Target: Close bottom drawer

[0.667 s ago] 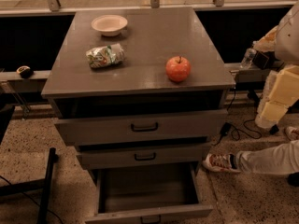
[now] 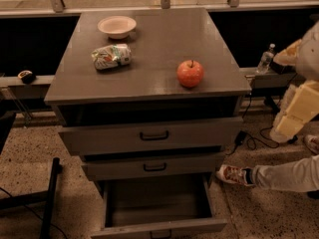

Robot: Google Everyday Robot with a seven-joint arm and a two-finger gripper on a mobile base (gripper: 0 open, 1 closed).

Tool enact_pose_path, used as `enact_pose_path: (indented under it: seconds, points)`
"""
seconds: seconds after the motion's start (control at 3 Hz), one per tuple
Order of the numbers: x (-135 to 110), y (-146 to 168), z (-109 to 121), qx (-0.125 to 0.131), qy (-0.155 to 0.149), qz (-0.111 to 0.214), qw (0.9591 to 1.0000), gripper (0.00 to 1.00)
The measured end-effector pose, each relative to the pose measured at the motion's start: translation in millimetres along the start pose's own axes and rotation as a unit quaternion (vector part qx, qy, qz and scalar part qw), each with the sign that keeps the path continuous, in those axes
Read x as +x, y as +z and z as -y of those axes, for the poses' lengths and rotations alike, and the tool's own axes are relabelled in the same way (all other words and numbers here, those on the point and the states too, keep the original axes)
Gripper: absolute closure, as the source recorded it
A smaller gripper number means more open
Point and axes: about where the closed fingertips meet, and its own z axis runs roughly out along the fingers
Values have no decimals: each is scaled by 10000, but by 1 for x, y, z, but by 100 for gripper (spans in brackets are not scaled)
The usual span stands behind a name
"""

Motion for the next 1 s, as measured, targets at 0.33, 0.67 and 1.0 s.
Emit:
enact_pose_path:
  seconds: [0.33, 0.67, 1.0]
  points:
    - [56, 92, -37, -439, 611, 1021, 9919, 0]
    - [95, 179, -86, -816, 1327, 1917, 9690, 0]
    - [114, 215, -120, -1115, 1681, 2358, 9506, 0]
